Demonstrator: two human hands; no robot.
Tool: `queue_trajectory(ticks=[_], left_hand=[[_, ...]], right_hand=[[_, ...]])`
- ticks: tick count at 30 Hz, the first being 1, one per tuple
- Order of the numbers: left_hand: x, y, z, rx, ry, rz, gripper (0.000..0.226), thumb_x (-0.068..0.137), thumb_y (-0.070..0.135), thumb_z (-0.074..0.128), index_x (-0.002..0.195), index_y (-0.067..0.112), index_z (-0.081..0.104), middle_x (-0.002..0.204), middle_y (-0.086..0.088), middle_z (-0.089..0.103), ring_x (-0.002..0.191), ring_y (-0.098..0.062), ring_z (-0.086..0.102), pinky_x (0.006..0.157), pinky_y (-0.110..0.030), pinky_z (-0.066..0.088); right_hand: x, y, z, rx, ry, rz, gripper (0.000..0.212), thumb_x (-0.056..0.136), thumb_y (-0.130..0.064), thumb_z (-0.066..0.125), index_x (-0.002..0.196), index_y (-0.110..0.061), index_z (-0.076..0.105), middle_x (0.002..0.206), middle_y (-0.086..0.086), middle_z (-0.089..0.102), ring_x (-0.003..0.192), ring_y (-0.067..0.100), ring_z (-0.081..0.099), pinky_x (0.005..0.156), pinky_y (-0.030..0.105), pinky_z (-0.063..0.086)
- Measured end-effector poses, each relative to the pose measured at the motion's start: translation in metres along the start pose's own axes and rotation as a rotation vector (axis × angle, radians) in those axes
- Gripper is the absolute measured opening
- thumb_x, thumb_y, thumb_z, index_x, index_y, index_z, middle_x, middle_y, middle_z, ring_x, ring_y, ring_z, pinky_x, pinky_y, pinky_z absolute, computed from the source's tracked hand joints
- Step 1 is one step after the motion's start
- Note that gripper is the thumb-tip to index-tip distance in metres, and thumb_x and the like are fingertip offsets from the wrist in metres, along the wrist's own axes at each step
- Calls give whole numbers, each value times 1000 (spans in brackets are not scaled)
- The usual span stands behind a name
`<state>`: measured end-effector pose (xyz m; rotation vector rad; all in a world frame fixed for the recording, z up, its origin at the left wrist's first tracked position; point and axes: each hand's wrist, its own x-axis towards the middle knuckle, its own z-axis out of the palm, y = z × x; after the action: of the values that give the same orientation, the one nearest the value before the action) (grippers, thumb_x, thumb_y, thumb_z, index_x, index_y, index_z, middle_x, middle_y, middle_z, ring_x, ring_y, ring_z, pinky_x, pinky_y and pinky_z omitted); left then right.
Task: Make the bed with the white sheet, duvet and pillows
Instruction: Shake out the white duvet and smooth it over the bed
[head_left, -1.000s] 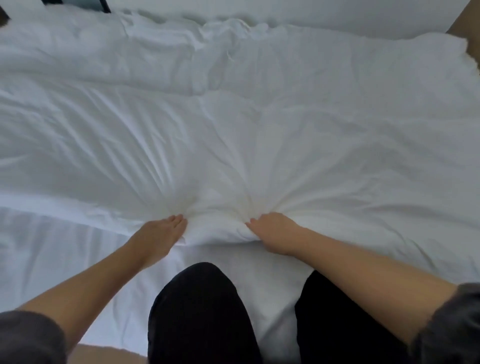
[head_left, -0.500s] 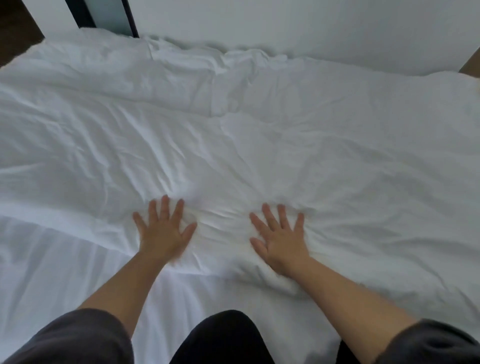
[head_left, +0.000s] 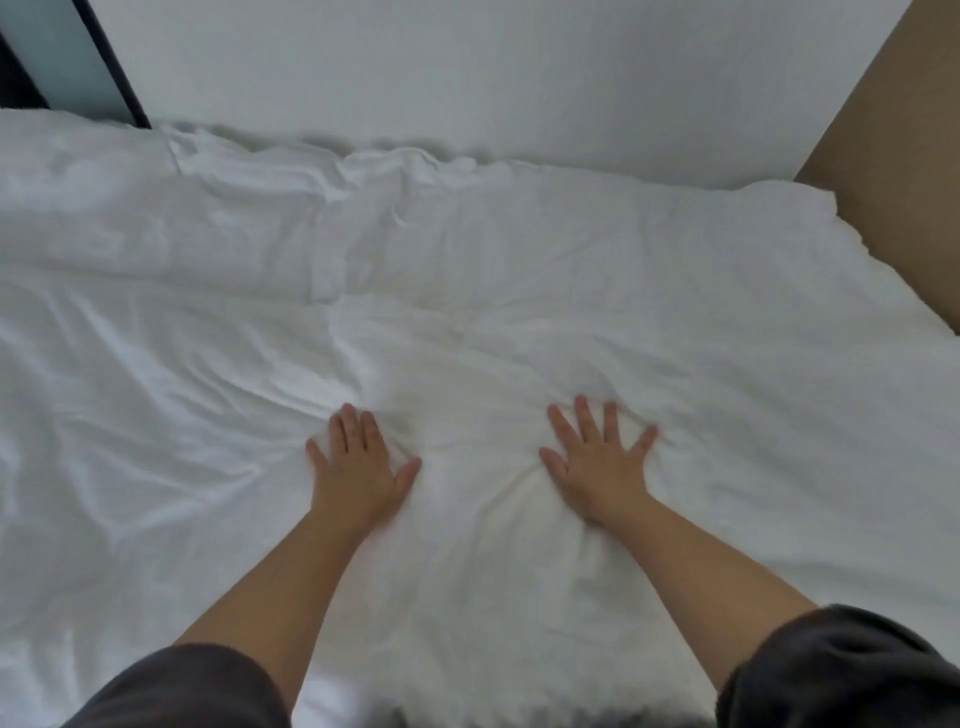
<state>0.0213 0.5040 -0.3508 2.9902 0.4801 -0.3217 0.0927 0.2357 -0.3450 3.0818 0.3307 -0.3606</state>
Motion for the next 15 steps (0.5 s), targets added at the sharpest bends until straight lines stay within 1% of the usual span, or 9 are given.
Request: queue_trajectory(ticks=[3, 6, 9, 10, 11, 12, 13, 14, 15], left_hand=[[29, 31, 3, 64, 43, -2, 92, 93, 67, 18, 152, 0, -8, 159, -24, -11, 148, -35, -9, 116, -59, 5], [84, 57, 5, 93, 97, 25, 94, 90, 70, 11, 151, 3, -12, 158, -26, -13, 147, -37, -11, 115, -60, 1], [137, 73, 5, 123, 80, 50, 96, 88, 73, 8, 151, 4, -15, 158, -22, -16, 147, -33, -14, 115, -60, -2], [153, 74, 4, 130, 74, 55, 96, 88, 72, 9, 151, 4, -14, 159, -19, -17, 148, -30, -15, 114, -60, -4], [169, 75, 0, 132, 81, 56, 95, 89, 72, 10, 152, 4, -12, 160, -16, -15, 148, -27, -14, 114, -60, -5], [185, 75, -7, 133, 95, 62, 92, 91, 70, 14, 153, 5, -4, 161, -14, -7, 149, -26, -7, 113, -60, -5], [200, 73, -16, 128, 130, 85, 86, 93, 67, 18, 152, 5, 13, 160, -15, 12, 149, -26, 8, 114, -61, -1], [212, 72, -22, 129, 190, 141, 77, 94, 64, 22, 142, 6, 36, 147, -17, 38, 140, -29, 31, 113, -61, 10], [220, 70, -27, 126, 262, 217, 68, 94, 61, 23, 120, 8, 56, 122, -17, 59, 120, -31, 53, 106, -58, 29]], right_hand=[[26, 35, 4, 1, -28, 65, 67, 95, -68, 11, 152, -42, -11, 162, -4, -21, 148, 28, -20, 106, 74, -11], [76, 65, 11, 0, 6, 104, 72, 92, -71, 9, 152, -39, -14, 161, -2, -24, 148, 29, -21, 106, 72, -13], [127, 81, 15, -13, 48, 120, 76, 87, -72, -2, 153, -36, -14, 162, 1, -21, 149, 28, -18, 109, 70, -11], [141, 86, 14, -22, 66, 111, 78, 85, -71, -6, 153, -35, -13, 162, 1, -19, 149, 27, -17, 108, 69, -12], [154, 92, 11, -33, 82, 94, 76, 86, -69, -6, 154, -34, -9, 163, -1, -15, 149, 25, -15, 109, 67, -13], [166, 101, 5, -41, 100, 78, 72, 90, -65, -2, 155, -34, -2, 164, -3, -7, 150, 22, -10, 110, 65, -13], [176, 111, -2, -51, 145, 61, 68, 94, -61, 4, 155, -32, 11, 164, -3, 7, 151, 20, 2, 112, 63, -10], [184, 123, -8, -62, 220, 55, 64, 96, -57, 10, 150, -28, 31, 158, 0, 28, 147, 20, 21, 114, 62, -2], [188, 135, -14, -76, 293, 62, 62, 95, -54, 14, 135, -22, 50, 142, 4, 50, 134, 23, 42, 113, 60, 10]])
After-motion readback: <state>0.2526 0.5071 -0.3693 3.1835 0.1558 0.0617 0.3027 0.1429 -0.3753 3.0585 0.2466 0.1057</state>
